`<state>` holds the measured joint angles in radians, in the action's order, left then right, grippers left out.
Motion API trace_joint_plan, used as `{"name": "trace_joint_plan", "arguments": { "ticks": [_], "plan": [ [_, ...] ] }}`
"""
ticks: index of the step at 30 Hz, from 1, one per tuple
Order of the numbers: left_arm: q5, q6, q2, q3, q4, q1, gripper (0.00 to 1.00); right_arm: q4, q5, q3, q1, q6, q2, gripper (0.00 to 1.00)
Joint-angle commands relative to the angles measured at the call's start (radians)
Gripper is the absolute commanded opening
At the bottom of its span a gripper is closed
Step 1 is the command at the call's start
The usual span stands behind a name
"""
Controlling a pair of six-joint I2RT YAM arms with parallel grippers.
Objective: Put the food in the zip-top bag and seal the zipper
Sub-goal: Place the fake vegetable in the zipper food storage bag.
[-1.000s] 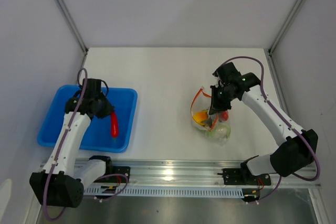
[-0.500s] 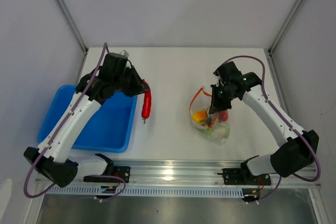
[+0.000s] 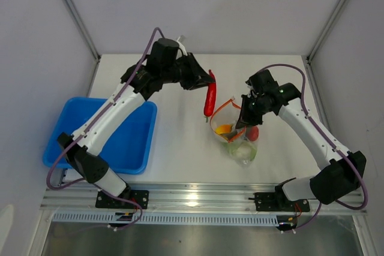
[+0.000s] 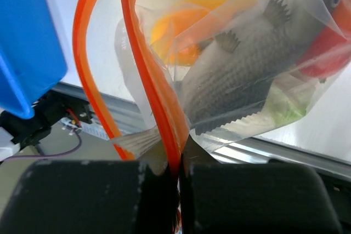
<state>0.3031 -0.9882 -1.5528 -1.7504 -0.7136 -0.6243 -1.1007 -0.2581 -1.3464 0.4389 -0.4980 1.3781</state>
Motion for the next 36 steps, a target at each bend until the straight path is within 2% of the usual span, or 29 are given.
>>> {"name": "trace_joint_plan", "arguments": {
  "ticks": [1, 2, 3, 5, 11, 13, 27, 36],
  "plan": [
    [0.030, -0.056, -0.012, -0.020, 0.143, -0.073, 0.01, 0.077, -0.093, -0.002, -0.005, -0.057, -0.048, 0.00],
    [0.027, -0.066, -0.001, 0.001, 0.178, -0.083, 0.01, 0.094, -0.107, 0.007, -0.005, -0.069, -0.051, 0.00],
    [0.010, -0.075, 0.013, 0.093, 0.274, -0.090, 0.01, 0.137, -0.121, 0.016, -0.006, -0.100, -0.056, 0.00],
    [-0.012, -0.092, 0.052, 0.133, 0.350, -0.106, 0.01, 0.176, -0.151, 0.050, -0.006, -0.129, -0.062, 0.00],
    [-0.042, -0.053, 0.022, 0.190, 0.358, -0.117, 0.01, 0.197, -0.152, 0.069, -0.008, -0.177, -0.091, 0.00],
    [-0.068, -0.041, 0.026, 0.236, 0.428, -0.129, 0.01, 0.206, -0.155, 0.082, -0.011, -0.194, -0.117, 0.00],
    [-0.076, -0.032, -0.122, 0.157, 0.491, -0.161, 0.01, 0.180, -0.152, 0.086, -0.019, -0.203, -0.162, 0.00],
    [-0.094, 0.025, -0.139, 0.198, 0.491, -0.187, 0.01, 0.142, -0.107, 0.064, -0.028, -0.220, -0.143, 0.00]
  ]
}}
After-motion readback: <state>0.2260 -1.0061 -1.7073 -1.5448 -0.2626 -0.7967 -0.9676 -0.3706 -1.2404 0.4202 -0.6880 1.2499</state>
